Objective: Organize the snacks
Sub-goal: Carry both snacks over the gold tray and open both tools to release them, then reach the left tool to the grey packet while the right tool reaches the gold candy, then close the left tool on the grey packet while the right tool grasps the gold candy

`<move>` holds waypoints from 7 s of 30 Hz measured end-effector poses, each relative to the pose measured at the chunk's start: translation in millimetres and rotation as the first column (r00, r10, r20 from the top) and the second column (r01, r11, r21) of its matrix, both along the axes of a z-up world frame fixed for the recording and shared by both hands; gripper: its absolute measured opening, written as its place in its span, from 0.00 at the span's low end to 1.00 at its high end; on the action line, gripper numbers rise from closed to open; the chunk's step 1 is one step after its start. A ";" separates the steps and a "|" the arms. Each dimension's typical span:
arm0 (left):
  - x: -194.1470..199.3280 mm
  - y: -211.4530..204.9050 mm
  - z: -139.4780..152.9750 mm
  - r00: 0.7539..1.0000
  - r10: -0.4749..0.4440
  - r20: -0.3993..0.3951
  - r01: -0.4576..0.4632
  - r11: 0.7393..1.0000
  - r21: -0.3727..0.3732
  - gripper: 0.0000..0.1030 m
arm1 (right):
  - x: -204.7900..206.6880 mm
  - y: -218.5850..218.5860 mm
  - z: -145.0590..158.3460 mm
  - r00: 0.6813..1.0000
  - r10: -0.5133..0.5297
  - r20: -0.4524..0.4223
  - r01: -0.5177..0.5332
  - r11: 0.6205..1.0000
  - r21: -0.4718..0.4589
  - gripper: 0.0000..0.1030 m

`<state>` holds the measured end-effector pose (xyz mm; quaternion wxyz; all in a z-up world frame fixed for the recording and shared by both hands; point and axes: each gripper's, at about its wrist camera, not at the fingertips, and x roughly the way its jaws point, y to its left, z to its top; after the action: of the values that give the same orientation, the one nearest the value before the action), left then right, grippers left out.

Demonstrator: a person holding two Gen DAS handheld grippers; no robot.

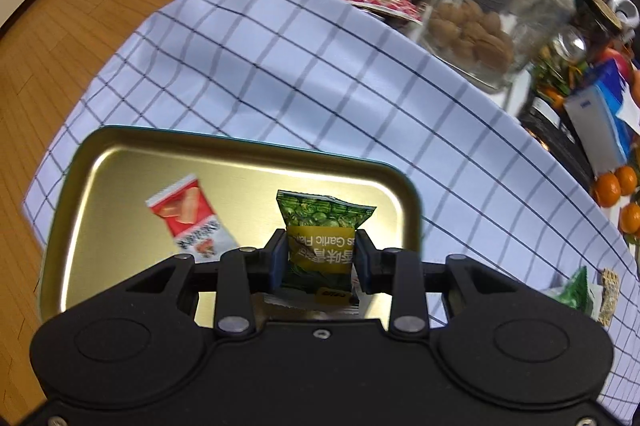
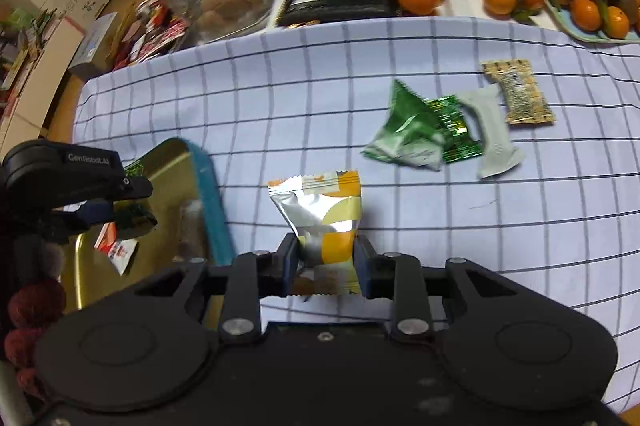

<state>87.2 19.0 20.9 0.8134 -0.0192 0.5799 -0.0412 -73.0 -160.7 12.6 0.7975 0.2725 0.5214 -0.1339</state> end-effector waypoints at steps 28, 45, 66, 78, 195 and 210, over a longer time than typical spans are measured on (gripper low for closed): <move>29.8 136.9 -3.2 0.954 0.300 -0.011 -0.299 0.953 0.051 0.42 | 57.5 146.6 2.8 0.950 0.305 0.073 -0.306 0.952 0.004 0.31; 37.5 160.6 -8.4 0.944 0.325 -0.061 -0.324 0.946 0.022 0.43 | 74.4 192.0 -6.8 0.902 0.425 0.072 -0.426 0.905 0.005 0.32; 34.4 140.8 -7.6 0.960 0.273 -0.059 -0.272 0.962 0.028 0.43 | 71.2 186.0 -5.7 0.910 0.410 0.066 -0.410 0.912 -0.012 0.39; 27.0 106.0 -3.0 0.984 0.175 -0.042 -0.174 0.984 0.032 0.43 | 62.6 156.0 0.9 0.948 0.311 0.073 -0.309 0.950 -0.040 0.39; -97.1 -143.4 -47.4 0.720 -0.682 -0.133 0.694 0.709 0.121 0.50 | -75.6 -81.5 -19.2 0.986 -0.013 -0.167 0.007 0.999 -0.036 0.25; -102.8 -150.2 -61.8 0.749 -0.632 -0.199 0.660 0.740 0.130 0.51 | -77.1 -66.1 -25.8 0.973 0.137 -0.184 -0.138 0.990 0.006 0.39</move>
<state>-15.6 -131.1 -40.9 0.7029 0.2591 0.6079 -0.2634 -150.1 -226.8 -13.2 0.7540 0.2195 0.6102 -0.1046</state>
